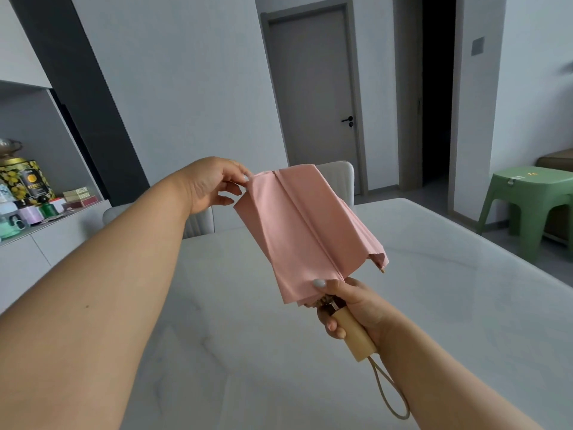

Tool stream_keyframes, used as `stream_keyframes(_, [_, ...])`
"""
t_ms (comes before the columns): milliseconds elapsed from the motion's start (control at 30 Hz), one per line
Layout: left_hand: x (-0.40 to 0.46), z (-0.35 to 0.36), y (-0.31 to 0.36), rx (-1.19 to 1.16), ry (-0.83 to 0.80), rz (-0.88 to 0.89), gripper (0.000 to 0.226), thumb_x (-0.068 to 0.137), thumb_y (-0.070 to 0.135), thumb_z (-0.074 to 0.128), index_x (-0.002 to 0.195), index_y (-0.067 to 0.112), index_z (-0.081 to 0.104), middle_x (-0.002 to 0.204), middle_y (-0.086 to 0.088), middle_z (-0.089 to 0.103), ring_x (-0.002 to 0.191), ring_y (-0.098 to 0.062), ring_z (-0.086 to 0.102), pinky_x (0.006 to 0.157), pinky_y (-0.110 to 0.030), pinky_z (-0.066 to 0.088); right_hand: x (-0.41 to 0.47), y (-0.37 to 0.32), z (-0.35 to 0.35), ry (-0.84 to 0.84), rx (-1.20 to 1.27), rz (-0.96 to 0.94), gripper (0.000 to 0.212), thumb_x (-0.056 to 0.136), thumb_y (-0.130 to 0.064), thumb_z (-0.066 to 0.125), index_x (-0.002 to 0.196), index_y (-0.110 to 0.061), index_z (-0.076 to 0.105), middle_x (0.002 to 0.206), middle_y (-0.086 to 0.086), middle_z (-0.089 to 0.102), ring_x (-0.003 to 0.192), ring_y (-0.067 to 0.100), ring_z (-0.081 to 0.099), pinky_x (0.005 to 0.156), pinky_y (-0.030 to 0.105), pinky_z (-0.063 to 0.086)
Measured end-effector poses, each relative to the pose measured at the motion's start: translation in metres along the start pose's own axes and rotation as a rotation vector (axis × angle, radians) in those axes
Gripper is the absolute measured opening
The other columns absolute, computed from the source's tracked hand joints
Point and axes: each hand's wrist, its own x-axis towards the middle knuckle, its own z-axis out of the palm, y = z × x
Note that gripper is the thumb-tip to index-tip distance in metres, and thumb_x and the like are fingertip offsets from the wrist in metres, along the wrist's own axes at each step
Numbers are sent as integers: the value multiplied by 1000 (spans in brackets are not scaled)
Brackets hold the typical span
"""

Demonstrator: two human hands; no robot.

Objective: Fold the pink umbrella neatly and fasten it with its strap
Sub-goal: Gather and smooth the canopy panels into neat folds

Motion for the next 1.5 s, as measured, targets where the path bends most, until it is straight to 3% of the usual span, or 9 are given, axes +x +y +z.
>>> stream_keyframes(133, [-2, -12, 3, 97, -39, 34, 6, 84, 19, 70, 87, 13, 69, 74, 6, 63, 76, -12, 53, 65, -25, 45, 0, 1, 0, -15, -5, 10, 41, 71, -28, 73, 92, 3, 59, 88, 19, 63, 42, 18, 46, 36, 22, 38])
stream_keyframes(333, [-2, -16, 4, 132, -159, -29, 67, 21, 55, 94, 73, 18, 73, 71, 6, 64, 65, -5, 57, 61, -21, 47, 0, 3, 3, -47, -44, 33, 36, 75, -25, 71, 94, 3, 59, 90, 19, 66, 42, 17, 47, 37, 23, 39])
stream_keyframes(533, [-11, 1, 7, 87, 41, -2, 30, 60, 28, 83, 79, 14, 63, 71, 3, 58, 72, -12, 50, 66, -24, 42, 0, 2, 4, -10, -37, 31, 39, 73, -25, 71, 97, 3, 58, 86, 16, 67, 43, 17, 47, 37, 23, 39])
stream_keyframes(700, [-38, 47, -13, -75, 398, 78, 29, 88, 41, 67, 78, 16, 56, 71, 1, 58, 64, -14, 53, 62, -27, 44, 0, -1, 4, 90, 37, -3, 43, 73, -24, 77, 100, 3, 57, 78, 14, 67, 42, 17, 47, 37, 23, 40])
stream_keyframes(867, [-83, 111, -57, -117, 246, -11, 48, 80, 57, 66, 81, 8, 66, 72, -1, 67, 64, -14, 62, 60, -28, 47, 2, 0, 1, 161, 123, -49, 44, 75, -27, 75, 100, 3, 56, 82, 19, 62, 43, 18, 47, 37, 22, 38])
stream_keyframes(1033, [-99, 155, -87, -53, 309, -20, 28, 89, 22, 68, 72, -1, 66, 58, 2, 67, 50, -5, 58, 55, -24, 46, 3, -1, 2, 220, 150, -39, 38, 80, -31, 68, 94, 4, 62, 76, 18, 60, 43, 17, 48, 35, 22, 39])
stream_keyframes(1300, [-105, 180, -89, -220, 312, -83, 28, 90, 21, 67, 66, 7, 63, 51, 3, 59, 44, -5, 52, 47, -15, 43, 1, 1, 4, 245, 102, -13, 27, 83, -21, 71, 87, 4, 62, 63, 16, 58, 46, 19, 50, 38, 23, 42])
stream_keyframes(1433, [-100, 159, -78, -95, 166, -116, 14, 83, 22, 70, 72, 13, 66, 64, 2, 66, 58, -9, 60, 58, -21, 49, 2, -1, 4, 275, 85, -41, 15, 88, -11, 64, 88, 4, 59, 66, 16, 59, 41, 18, 49, 36, 23, 41])
stream_keyframes(1500, [-85, 140, -65, -34, 246, -108, 19, 66, 31, 68, 80, 18, 64, 76, 0, 69, 72, -17, 65, 70, -30, 52, 2, -3, 5, 270, 89, -48, 14, 87, -9, 65, 87, 3, 59, 68, 14, 61, 40, 17, 48, 36, 22, 39])
